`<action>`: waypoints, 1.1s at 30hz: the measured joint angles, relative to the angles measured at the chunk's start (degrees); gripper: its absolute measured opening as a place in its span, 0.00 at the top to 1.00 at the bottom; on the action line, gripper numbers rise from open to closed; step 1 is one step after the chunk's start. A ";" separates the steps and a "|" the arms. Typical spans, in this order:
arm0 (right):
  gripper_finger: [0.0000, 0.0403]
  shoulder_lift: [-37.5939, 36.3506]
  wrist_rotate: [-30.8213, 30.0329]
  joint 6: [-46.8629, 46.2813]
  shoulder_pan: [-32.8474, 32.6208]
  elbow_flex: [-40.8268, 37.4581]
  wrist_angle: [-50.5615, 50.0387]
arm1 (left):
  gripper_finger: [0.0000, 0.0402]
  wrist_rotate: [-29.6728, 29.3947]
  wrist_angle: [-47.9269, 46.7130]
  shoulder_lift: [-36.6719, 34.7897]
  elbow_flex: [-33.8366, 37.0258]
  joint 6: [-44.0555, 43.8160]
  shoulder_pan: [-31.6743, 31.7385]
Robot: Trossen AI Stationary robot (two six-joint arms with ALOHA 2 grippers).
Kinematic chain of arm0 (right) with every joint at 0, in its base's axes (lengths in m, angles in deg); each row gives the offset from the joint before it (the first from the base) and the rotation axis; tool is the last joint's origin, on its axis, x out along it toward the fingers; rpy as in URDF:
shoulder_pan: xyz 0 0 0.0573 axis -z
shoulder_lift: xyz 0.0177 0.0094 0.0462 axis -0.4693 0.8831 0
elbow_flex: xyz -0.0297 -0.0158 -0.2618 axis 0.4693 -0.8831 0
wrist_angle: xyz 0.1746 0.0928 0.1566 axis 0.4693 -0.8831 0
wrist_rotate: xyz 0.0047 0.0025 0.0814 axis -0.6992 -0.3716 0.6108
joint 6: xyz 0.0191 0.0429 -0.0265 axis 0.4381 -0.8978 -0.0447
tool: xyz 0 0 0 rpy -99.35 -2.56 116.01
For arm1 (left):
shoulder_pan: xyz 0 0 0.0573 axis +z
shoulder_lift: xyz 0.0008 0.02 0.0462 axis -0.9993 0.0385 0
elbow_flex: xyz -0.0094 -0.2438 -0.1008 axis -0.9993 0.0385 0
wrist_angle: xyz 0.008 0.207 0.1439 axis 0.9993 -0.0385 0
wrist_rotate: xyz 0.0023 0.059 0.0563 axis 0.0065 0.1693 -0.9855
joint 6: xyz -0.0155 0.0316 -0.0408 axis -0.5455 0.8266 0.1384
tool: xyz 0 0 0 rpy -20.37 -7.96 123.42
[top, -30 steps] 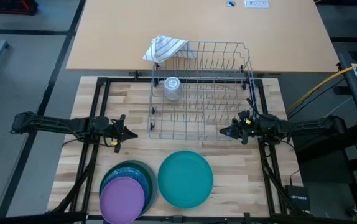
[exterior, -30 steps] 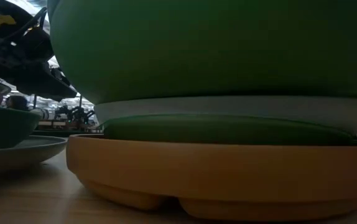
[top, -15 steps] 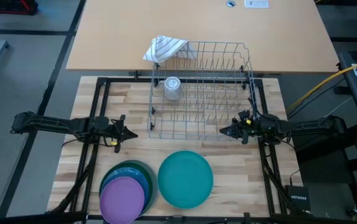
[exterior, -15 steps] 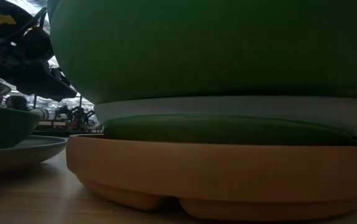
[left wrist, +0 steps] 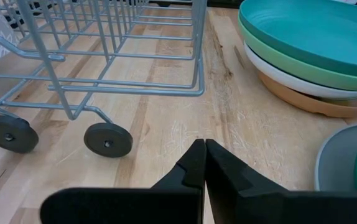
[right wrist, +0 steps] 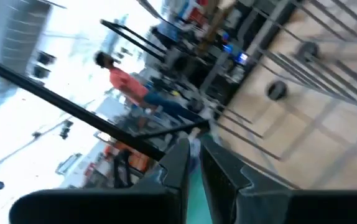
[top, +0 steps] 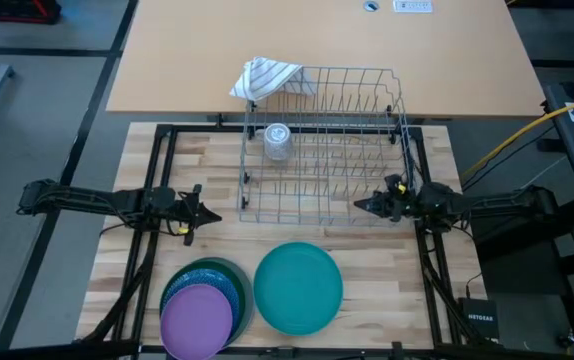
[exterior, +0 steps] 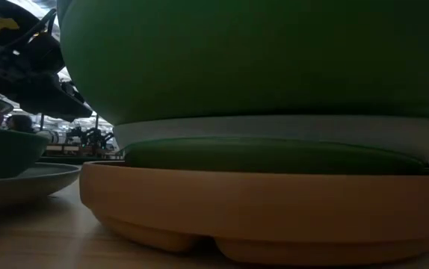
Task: Sort dishes
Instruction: Put the blue plate in the dishwasher rack
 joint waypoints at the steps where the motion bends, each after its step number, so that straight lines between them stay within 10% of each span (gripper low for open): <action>1: 0.89 0.00 0.02 -0.29 0.00 0.02 1.30 | 1.00 0.00 0.00 -0.01 0.00 0.00 0.00; 14: 0.89 3.75 11.71 5.60 0.00 13.36 6.92 | 1.00 0.00 0.00 0.00 0.00 0.00 0.00; 24: 0.89 24.60 28.02 23.17 -0.04 38.76 -10.88 | 1.00 0.00 0.09 0.01 0.02 0.02 0.00; 33: 0.89 42.79 25.46 29.43 0.02 51.06 -17.11 | 1.00 -0.15 0.13 -0.01 0.02 -1.68 0.00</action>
